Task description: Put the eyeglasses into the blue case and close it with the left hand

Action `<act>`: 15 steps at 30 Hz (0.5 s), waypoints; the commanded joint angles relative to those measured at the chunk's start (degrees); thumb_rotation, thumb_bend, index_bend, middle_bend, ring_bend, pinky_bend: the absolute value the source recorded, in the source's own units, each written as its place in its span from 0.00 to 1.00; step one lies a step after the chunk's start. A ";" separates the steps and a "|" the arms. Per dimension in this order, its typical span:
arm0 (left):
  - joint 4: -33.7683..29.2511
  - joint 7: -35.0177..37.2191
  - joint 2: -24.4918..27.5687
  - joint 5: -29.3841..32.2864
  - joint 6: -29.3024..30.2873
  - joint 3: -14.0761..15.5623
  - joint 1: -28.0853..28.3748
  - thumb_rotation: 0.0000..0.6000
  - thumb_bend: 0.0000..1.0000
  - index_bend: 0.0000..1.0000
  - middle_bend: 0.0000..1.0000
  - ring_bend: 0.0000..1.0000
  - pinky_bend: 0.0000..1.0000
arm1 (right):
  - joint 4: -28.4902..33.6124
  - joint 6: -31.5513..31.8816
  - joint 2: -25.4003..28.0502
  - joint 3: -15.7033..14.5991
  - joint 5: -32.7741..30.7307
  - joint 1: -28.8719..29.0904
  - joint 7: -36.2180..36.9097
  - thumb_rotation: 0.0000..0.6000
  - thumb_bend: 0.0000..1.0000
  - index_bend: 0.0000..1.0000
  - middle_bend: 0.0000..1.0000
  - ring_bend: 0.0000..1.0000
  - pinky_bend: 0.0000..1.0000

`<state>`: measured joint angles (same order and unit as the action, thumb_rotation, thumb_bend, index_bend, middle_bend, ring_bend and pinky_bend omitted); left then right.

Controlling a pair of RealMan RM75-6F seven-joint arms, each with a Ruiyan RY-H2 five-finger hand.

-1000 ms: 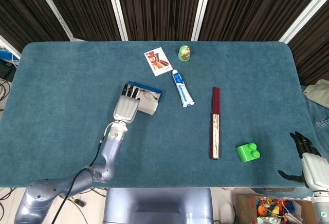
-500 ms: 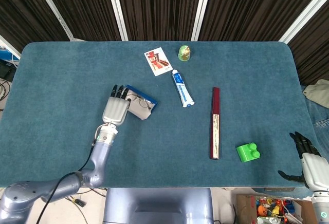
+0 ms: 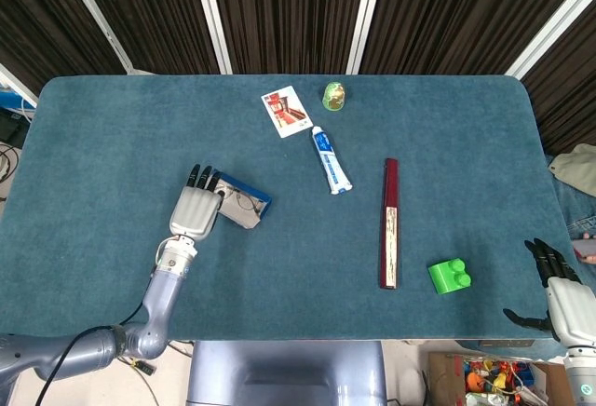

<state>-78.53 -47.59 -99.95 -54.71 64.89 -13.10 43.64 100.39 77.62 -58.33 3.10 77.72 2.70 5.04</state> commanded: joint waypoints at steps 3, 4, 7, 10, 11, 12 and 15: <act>0.29 -3.08 -0.70 2.50 -0.89 -1.79 2.64 1.00 0.44 0.59 0.14 0.03 0.04 | 0.08 -0.14 0.04 -0.01 -0.11 0.03 0.05 1.00 0.11 0.00 0.00 0.00 0.17; 0.69 -3.41 -0.90 2.82 -1.07 -2.00 3.05 1.00 0.44 0.59 0.14 0.03 0.04 | 0.10 -0.14 0.05 0.00 -0.15 0.03 0.05 1.00 0.11 0.00 0.00 0.00 0.17; 2.12 -4.54 -1.52 4.03 -1.67 -2.54 4.28 1.00 0.44 0.59 0.14 0.03 0.04 | 0.10 -0.21 0.02 -0.01 -0.18 0.06 -0.03 1.00 0.11 0.00 0.00 0.00 0.17; 2.88 -4.99 -1.89 4.62 -1.98 -2.86 5.01 1.00 0.44 0.59 0.14 0.03 0.04 | 0.11 -0.25 0.01 -0.04 -0.20 0.07 -0.12 1.00 0.11 0.00 0.00 0.00 0.17; 3.12 -5.12 -2.00 4.79 -2.04 -2.95 5.23 1.00 0.44 0.59 0.14 0.03 0.04 | 0.12 -0.27 0.01 -0.05 -0.21 0.07 -0.15 1.00 0.11 0.00 0.00 0.00 0.17; 3.36 -5.23 -2.11 4.94 -2.08 -3.04 5.44 1.00 0.44 0.59 0.14 0.03 0.04 | 0.13 -0.29 0.01 -0.05 -0.24 0.08 -0.16 1.00 0.11 0.00 0.00 0.00 0.17; 4.26 -5.58 -2.50 5.48 -2.32 -3.39 6.16 1.00 0.44 0.59 0.14 0.03 0.04 | 0.17 -0.33 0.02 -0.04 -0.33 0.08 -0.15 1.00 0.11 0.00 0.00 0.00 0.17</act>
<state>-74.57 -53.02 -102.29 -49.45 62.69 -16.34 49.56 100.56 77.30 -58.31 3.06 77.38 2.78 4.89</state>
